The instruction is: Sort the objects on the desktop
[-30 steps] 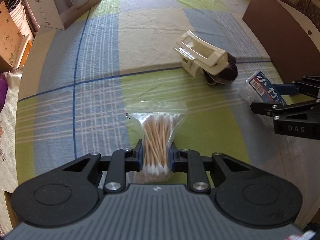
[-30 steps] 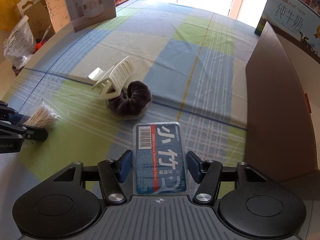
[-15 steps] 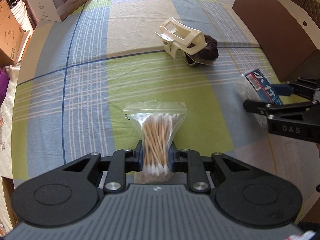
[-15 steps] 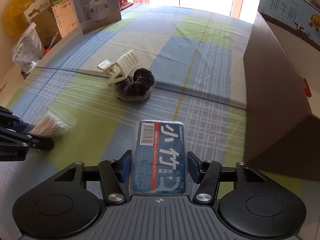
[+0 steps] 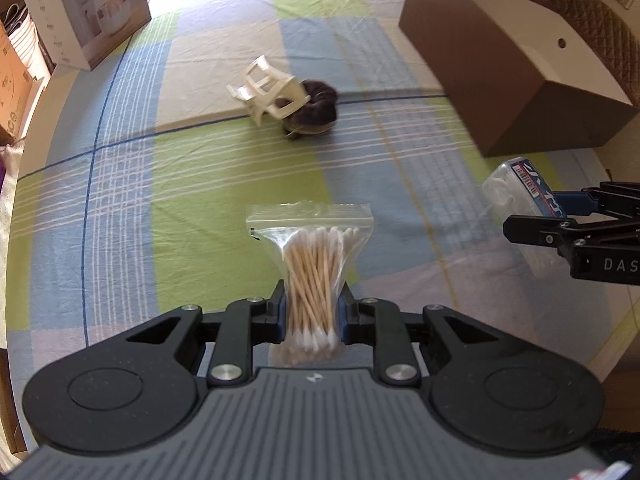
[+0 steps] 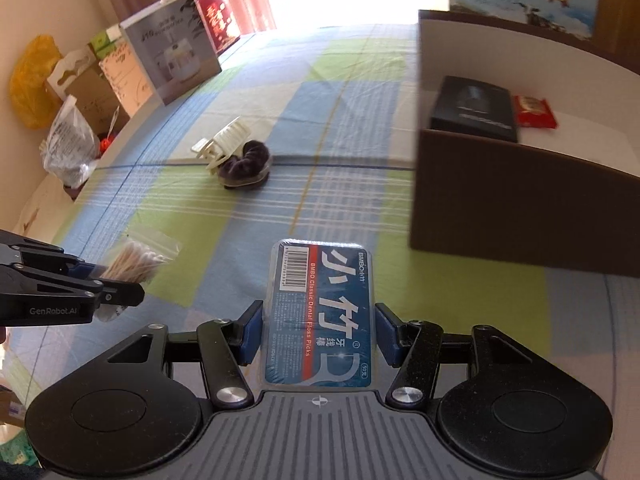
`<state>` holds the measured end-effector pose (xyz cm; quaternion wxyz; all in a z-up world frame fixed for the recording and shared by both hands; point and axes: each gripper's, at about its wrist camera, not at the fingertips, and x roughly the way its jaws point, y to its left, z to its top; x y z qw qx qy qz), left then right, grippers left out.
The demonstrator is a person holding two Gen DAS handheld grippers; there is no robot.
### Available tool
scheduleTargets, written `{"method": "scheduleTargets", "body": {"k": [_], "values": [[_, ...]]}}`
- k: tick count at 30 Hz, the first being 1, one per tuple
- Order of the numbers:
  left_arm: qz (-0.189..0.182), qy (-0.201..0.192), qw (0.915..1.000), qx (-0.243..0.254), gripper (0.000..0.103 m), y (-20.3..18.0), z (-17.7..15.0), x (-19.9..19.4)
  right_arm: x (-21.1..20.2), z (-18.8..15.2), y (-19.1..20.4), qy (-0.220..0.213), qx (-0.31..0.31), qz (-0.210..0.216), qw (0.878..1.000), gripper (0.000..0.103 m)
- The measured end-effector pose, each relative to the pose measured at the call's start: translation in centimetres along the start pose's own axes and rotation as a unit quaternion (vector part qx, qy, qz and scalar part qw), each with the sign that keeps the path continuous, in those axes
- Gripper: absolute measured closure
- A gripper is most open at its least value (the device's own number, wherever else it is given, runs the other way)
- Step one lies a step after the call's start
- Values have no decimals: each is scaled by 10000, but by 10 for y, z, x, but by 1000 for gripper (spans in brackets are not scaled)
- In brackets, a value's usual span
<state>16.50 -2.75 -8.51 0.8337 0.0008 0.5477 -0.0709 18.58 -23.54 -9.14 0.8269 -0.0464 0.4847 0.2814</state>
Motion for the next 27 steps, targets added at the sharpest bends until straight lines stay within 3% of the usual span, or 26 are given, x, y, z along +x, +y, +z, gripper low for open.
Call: {"method": "scheduleTargets", "body": {"k": [15,27], "values": [[-582,-543,9941,730,84,-103,24,-36,-81,-24,-82,-374,562,-411,9969,49],[-994,-901,9846,1118,84,-176,62,-41,-128,-17,-135,-777,618,-572,9934,49]]}}
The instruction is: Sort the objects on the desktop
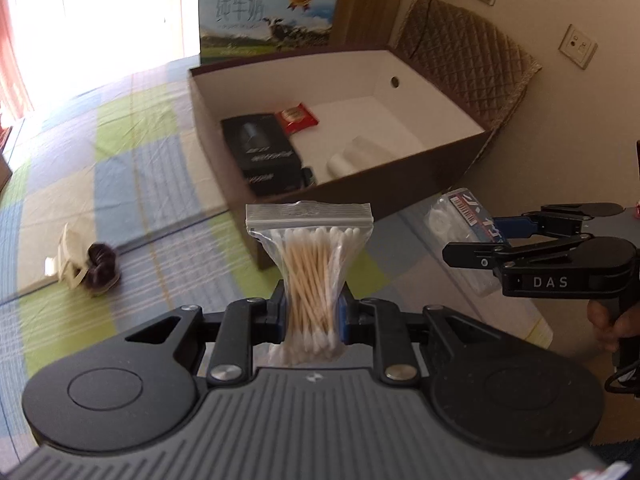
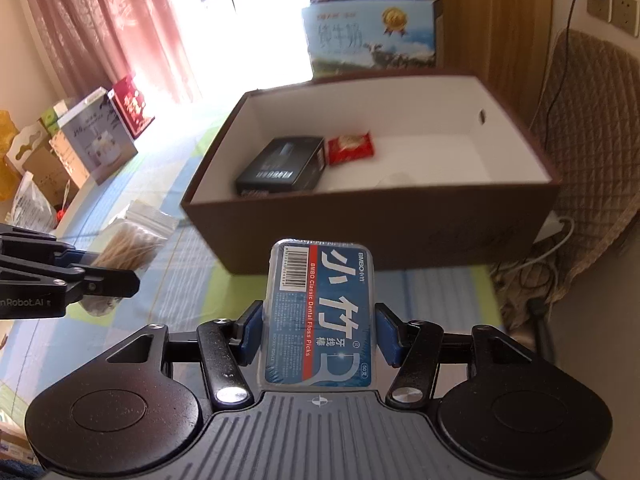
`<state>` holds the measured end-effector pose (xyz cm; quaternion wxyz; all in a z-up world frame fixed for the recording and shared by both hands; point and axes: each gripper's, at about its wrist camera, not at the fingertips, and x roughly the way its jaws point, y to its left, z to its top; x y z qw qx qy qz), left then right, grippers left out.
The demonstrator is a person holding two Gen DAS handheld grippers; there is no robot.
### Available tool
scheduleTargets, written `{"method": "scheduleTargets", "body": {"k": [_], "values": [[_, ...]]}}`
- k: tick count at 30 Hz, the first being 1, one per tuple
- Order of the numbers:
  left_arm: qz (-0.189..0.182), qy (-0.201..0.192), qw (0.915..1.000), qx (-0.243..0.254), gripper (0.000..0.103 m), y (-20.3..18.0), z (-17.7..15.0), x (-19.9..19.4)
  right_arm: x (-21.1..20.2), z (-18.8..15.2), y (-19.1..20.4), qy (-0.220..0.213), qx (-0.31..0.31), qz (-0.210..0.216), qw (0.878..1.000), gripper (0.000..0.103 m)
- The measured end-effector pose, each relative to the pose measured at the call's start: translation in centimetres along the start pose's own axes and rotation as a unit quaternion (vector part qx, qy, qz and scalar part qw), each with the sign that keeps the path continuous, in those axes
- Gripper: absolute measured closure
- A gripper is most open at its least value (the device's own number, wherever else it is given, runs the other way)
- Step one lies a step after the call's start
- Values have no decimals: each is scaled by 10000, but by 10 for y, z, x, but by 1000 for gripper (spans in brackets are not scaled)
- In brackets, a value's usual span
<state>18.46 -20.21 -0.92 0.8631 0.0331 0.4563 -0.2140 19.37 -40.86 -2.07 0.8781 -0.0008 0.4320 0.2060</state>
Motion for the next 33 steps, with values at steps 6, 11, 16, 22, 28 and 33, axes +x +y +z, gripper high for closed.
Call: {"method": "scheduleTargets", "body": {"k": [6,11,16,22,28,33], "values": [[-57,-214,9997,62,84,-19,34,14,-11,25,-29,-241,-102,-99,9996,49],[-62,-329,9994,44,84,-30,68,33,-10,54,-55,-441,-205,-193,9986,49],[-11,-283,9996,61,84,-42,100,62,9,86,-80,-475,-302,-346,9978,49],[26,-75,10000,-7,84,-48,130,105,44,114,-106,-260,-485,-533,9971,49],[108,161,9998,-111,84,-45,152,145,80,125,-123,81,-651,-617,9959,49],[195,294,9993,-117,84,-42,164,169,101,127,-132,244,-754,-639,9948,49]]}}
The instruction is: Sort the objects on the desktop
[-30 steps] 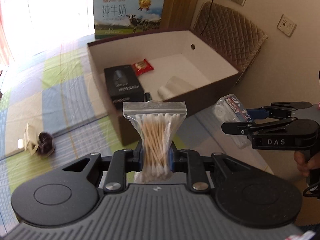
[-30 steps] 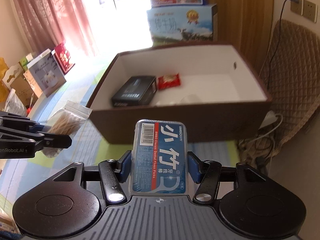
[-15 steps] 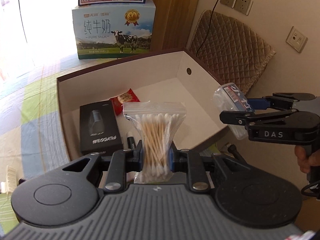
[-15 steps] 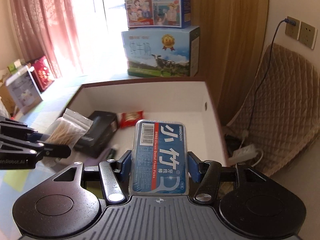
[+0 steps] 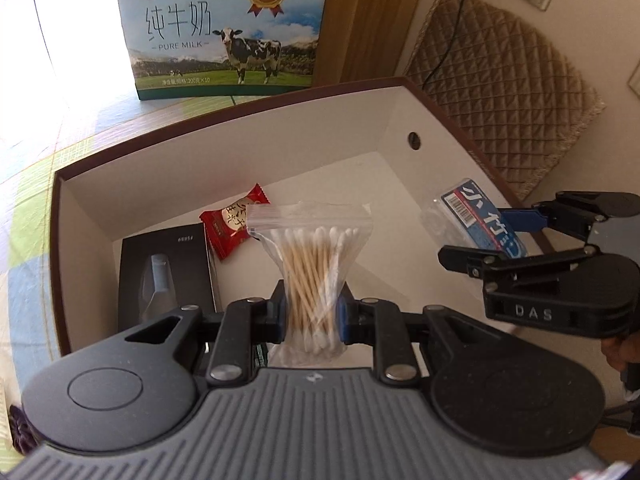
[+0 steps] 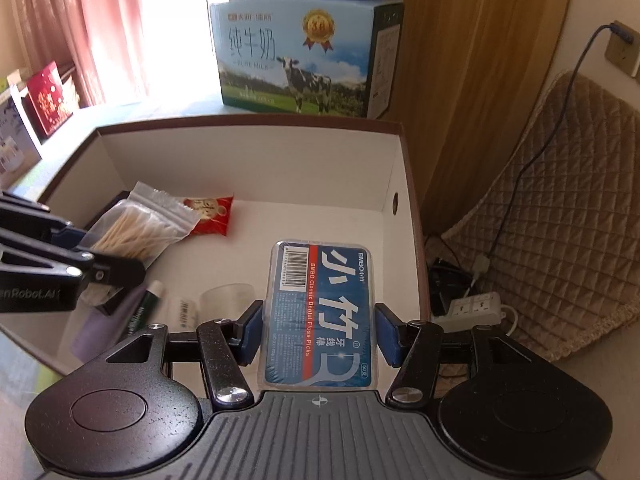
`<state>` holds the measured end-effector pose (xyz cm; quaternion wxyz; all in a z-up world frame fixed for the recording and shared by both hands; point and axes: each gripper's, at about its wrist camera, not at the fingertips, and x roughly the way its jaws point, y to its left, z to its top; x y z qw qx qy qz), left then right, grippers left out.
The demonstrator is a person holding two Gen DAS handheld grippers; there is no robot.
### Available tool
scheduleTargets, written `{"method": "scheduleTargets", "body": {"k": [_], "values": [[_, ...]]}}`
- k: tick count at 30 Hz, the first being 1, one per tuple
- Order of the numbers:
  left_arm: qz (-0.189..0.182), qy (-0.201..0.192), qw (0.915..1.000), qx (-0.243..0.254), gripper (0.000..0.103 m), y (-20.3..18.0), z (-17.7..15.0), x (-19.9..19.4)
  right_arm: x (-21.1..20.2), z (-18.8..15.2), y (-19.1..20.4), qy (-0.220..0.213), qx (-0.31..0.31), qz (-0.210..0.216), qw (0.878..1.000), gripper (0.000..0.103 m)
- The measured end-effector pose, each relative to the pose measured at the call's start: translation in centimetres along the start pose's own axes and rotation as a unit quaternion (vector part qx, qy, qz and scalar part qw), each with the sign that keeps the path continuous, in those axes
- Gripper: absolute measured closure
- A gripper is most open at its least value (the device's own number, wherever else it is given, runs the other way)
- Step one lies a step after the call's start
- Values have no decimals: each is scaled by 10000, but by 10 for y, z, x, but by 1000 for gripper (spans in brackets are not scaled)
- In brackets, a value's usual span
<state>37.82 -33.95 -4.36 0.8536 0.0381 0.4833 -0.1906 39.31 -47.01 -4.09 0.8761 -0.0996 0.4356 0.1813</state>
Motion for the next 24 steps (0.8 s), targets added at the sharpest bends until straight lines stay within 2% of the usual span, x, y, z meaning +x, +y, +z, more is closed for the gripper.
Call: {"method": "scheduleTargets", "body": {"k": [9,20,24], "values": [[105,257,9996,44,84,2,18,39,24,13,-4,19,-344,22,9994,49],[179,452,9988,-9,83,9,28,69,37,27,0,19,-610,-28,9981,49],[251,454,9986,-25,74,12,26,74,40,27,2,40,-642,-5,9979,49]]}}
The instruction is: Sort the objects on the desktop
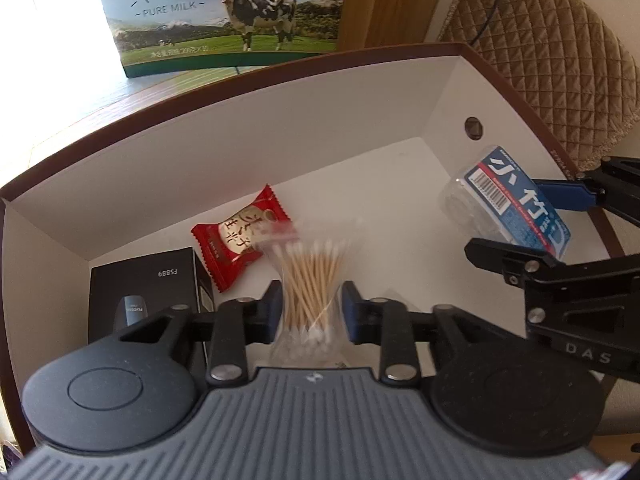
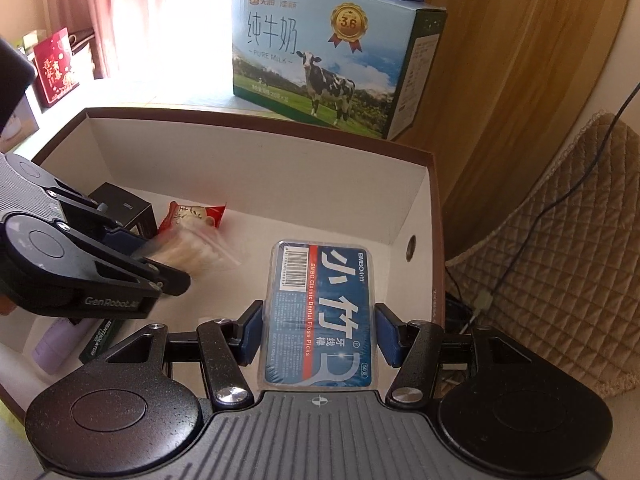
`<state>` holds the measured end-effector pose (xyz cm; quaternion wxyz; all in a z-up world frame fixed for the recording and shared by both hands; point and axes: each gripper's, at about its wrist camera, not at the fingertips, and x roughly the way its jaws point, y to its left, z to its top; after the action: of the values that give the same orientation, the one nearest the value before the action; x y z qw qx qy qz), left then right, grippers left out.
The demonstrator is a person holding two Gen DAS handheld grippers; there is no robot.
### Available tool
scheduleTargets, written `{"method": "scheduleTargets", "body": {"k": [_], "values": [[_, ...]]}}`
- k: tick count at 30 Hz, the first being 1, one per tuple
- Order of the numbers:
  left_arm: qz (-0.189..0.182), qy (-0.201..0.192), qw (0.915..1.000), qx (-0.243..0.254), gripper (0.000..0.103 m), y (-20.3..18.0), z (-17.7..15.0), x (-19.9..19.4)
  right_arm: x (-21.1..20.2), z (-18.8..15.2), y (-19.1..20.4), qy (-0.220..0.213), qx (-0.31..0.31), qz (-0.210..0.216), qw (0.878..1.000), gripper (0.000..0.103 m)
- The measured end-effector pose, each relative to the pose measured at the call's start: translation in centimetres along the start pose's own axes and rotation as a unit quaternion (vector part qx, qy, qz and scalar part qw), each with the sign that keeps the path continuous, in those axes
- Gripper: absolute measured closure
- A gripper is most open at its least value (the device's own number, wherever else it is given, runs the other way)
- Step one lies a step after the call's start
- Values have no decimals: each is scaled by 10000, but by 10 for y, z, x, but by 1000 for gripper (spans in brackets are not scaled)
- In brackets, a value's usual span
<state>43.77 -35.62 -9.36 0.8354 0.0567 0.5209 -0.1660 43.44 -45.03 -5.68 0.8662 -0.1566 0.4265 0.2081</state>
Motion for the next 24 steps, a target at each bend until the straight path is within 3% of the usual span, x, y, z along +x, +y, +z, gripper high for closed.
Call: {"method": "scheduleTargets", "body": {"k": [4,24], "values": [[8,-15,10000,5,63,2,0,0,3,0,2,19,-51,-10,10000,49],[252,-136,9995,109,53,8,-1,-13,20,4,10,-223,-583,-296,9976,48]]}}
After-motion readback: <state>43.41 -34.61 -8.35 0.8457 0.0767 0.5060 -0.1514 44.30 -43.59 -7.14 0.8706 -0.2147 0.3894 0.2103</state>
